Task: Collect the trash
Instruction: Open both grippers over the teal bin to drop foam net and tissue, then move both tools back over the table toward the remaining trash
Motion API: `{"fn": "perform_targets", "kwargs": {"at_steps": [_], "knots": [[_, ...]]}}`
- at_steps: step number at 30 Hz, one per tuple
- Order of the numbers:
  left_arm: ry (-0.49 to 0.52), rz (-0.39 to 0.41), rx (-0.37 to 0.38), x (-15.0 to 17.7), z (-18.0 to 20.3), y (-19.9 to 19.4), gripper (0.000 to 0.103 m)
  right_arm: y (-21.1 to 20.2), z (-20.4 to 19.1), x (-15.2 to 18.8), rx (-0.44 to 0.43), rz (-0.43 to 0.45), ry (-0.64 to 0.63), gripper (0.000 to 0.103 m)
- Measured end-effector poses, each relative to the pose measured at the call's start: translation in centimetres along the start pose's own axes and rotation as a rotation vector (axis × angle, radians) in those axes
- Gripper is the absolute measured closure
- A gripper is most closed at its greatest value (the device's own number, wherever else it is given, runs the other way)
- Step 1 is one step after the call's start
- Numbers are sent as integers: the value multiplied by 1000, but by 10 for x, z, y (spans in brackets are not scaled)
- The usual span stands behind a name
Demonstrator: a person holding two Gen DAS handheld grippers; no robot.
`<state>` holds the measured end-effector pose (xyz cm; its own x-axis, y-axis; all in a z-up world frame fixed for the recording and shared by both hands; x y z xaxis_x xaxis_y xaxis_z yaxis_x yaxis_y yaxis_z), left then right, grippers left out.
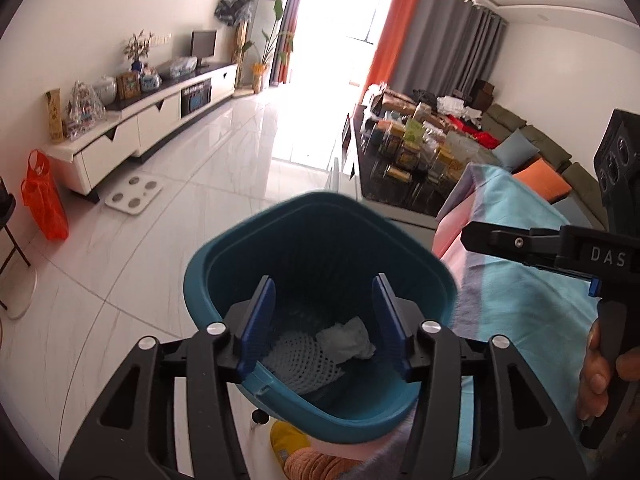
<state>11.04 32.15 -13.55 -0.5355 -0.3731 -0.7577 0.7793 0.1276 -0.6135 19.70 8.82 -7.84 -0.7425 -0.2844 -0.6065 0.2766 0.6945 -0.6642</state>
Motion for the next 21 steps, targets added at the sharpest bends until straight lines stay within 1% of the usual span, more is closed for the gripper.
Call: {"fn": "perform_targets", "kwargs": {"at_steps": [3, 5, 7, 10, 15, 18, 21], "knots": [[24, 42, 24, -3, 11, -21, 46, -26, -5, 2, -12, 48, -26, 68], [47, 66, 48, -3, 20, -36, 45, -44, -5, 4, -10, 80, -47, 65], [74, 84, 78, -4, 34, -48, 43, -66, -6, 7, -12, 115, -62, 63], [113, 105, 138, -4, 58, -65, 42, -100, -2, 12, 7, 170, -83, 62], [176, 110, 249, 1, 105, -84, 41, -157, 16, 37, 76, 253, -101, 61], [222, 104, 304, 9, 137, -92, 40, -184, 30, 52, 124, 286, -100, 59], [258, 88, 365, 19, 168, -98, 40, -214, 50, 70, 190, 316, -90, 59]]}}
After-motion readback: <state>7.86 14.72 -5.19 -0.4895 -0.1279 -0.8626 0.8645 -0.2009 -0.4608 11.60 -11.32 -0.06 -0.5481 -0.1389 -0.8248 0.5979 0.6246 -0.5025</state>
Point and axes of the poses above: each gripper's, at about its wrist camera, not at the fingertips, and y roughly the way its jaws point, z to its right, x to its underside, the point moved 4 cm from there along y, roughly the way its jaws point, and after that the axes turned 2 degrees about z, right-handed, at the moved point
